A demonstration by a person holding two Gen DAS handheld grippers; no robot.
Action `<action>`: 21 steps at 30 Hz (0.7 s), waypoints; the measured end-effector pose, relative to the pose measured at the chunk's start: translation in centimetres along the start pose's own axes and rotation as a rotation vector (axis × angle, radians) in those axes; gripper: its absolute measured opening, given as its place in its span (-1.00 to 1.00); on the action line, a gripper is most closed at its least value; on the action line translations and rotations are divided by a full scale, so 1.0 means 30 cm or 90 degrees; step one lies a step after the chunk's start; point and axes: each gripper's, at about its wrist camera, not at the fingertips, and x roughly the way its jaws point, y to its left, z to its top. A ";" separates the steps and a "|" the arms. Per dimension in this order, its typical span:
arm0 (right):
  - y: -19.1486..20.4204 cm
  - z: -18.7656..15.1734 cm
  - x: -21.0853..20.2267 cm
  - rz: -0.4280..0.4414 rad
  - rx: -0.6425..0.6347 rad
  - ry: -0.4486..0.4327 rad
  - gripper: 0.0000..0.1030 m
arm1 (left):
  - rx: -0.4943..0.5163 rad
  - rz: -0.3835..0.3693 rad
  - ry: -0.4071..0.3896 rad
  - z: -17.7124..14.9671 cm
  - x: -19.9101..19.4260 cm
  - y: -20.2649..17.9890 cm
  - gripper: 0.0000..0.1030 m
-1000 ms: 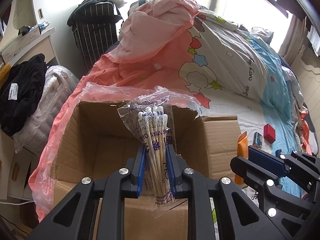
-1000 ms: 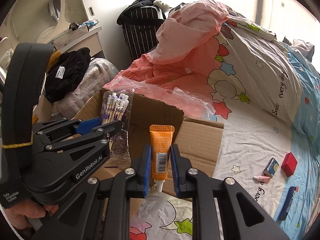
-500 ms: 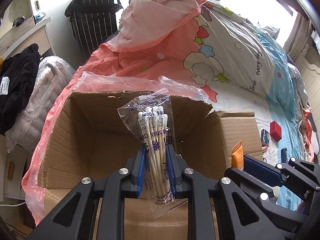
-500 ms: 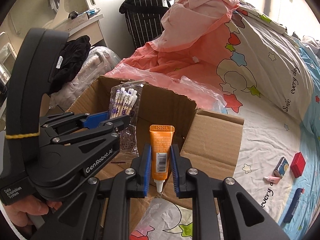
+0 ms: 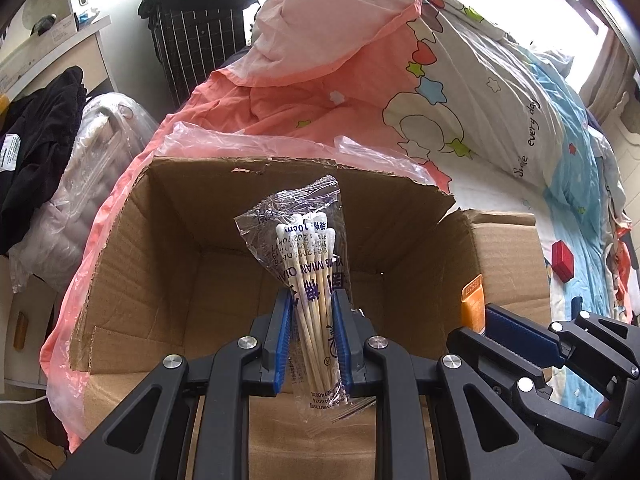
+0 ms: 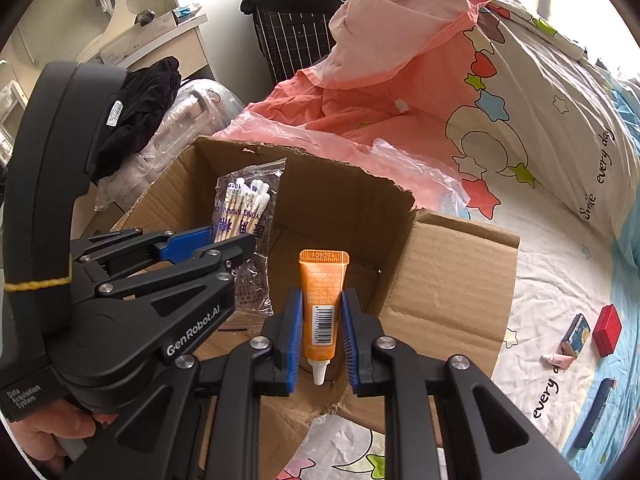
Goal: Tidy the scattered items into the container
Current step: 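Open both tools to drop the swab bag and orange tube into the box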
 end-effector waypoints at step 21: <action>-0.040 0.001 -0.032 -0.054 0.022 -0.016 -0.12 | -0.046 0.031 0.019 -0.007 -0.008 0.037 0.48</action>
